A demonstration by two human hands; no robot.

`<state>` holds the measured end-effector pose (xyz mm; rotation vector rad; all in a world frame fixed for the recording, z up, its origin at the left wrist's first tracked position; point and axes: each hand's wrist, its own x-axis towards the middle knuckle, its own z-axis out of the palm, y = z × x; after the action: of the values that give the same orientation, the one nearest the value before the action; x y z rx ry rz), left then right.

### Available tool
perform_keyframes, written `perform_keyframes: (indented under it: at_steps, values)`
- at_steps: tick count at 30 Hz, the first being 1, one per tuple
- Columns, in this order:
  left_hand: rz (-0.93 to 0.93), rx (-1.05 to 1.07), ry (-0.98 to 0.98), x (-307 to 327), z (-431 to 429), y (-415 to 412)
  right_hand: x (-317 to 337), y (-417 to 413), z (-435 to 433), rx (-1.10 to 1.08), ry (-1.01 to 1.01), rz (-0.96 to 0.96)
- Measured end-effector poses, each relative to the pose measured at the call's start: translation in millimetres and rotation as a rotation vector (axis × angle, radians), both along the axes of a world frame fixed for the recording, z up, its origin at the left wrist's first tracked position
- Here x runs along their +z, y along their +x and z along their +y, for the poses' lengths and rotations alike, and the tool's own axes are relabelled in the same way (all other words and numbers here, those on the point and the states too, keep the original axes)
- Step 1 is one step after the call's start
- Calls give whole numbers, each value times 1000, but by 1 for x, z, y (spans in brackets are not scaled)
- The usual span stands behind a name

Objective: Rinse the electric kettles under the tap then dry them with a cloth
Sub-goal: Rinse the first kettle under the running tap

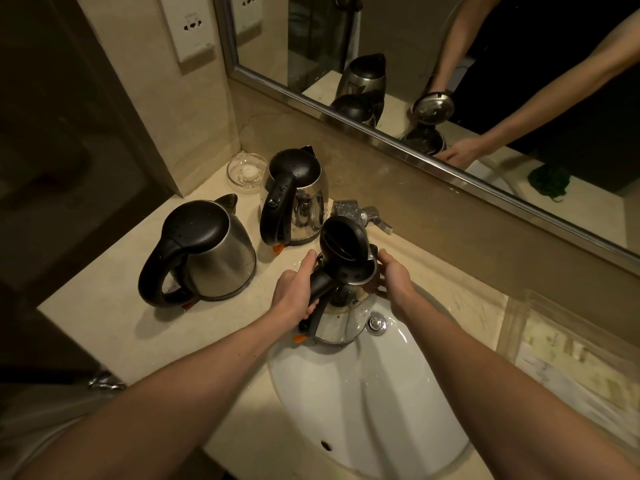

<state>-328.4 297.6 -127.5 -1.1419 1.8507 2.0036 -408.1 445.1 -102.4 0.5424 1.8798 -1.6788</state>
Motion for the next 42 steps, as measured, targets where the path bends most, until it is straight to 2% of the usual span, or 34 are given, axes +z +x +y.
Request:
perform_keyframes:
  at_steps: [12, 34, 42]
  values:
    - [-13, -2, -8, 2, 1, 1, -6, -4, 0, 5, 17, -27]
    - [-6, 9, 3, -1, 1, -2, -28, -17, 8, 74, 46, 39]
    - [3, -7, -5, -5, -1, -3, -25, -36, 9, 41, 142, 218]
